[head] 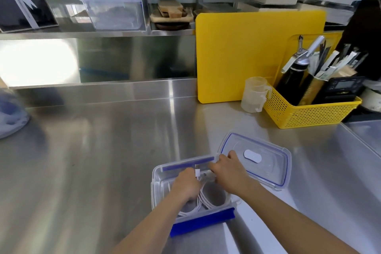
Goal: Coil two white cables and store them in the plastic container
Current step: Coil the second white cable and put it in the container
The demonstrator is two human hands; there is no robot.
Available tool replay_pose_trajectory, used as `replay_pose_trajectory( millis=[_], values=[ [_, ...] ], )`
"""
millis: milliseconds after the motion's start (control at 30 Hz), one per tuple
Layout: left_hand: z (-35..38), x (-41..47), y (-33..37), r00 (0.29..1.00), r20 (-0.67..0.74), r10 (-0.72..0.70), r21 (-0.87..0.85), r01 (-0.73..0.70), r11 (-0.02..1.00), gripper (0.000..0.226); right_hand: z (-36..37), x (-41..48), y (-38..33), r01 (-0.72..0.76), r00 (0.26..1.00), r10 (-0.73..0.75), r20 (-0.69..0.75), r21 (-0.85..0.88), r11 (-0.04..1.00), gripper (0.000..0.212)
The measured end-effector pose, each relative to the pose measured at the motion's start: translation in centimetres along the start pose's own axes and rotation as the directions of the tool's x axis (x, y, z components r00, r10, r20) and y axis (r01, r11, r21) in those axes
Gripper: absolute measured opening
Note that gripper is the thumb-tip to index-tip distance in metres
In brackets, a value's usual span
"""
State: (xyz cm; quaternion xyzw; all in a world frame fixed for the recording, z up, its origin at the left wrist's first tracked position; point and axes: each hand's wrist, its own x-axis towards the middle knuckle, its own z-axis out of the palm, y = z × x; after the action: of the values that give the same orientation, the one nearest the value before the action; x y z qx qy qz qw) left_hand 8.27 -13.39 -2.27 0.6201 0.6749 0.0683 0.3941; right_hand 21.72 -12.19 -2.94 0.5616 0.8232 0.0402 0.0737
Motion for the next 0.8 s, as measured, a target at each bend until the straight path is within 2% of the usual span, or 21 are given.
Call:
replay_pose_trajectory(
  millis=[100,300,467,567,667,800],
  values=[
    [0.7,0.5,-0.2,0.998,-0.017,0.060,0.116,-0.057,0.992,0.028,0.1,-0.2,-0.1,0.025,1.000,-0.025,-0.013,-0.026,0.999,0.030],
    [1.6,0.1,-0.5,0.985,-0.154,0.079,0.350,-0.020,0.936,0.044,0.4,-0.5,0.1,0.031,0.999,-0.031,0.008,-0.001,1.000,0.030],
    [0.4,0.4,-0.3,0.988,-0.088,0.123,0.541,-0.056,0.839,0.035,0.2,-0.7,0.6,0.062,0.998,-0.063,0.021,0.074,0.995,0.028],
    [-1.2,0.4,0.8,0.991,-0.038,0.125,0.577,-0.080,0.813,0.035,-0.7,-0.7,1.2,0.109,0.993,-0.114,0.023,0.164,0.980,0.023],
    [-3.0,0.3,2.9,0.985,-0.037,0.171,0.549,-0.123,0.827,0.036,-1.9,-0.8,2.3,0.119,0.993,-0.108,-0.053,0.311,0.943,0.023],
    [-4.2,0.8,6.3,0.944,-0.104,0.314,0.470,-0.231,0.852,0.037,-2.9,-1.0,4.6,0.023,0.985,0.061,-0.162,0.469,0.883,0.030]
  ],
)
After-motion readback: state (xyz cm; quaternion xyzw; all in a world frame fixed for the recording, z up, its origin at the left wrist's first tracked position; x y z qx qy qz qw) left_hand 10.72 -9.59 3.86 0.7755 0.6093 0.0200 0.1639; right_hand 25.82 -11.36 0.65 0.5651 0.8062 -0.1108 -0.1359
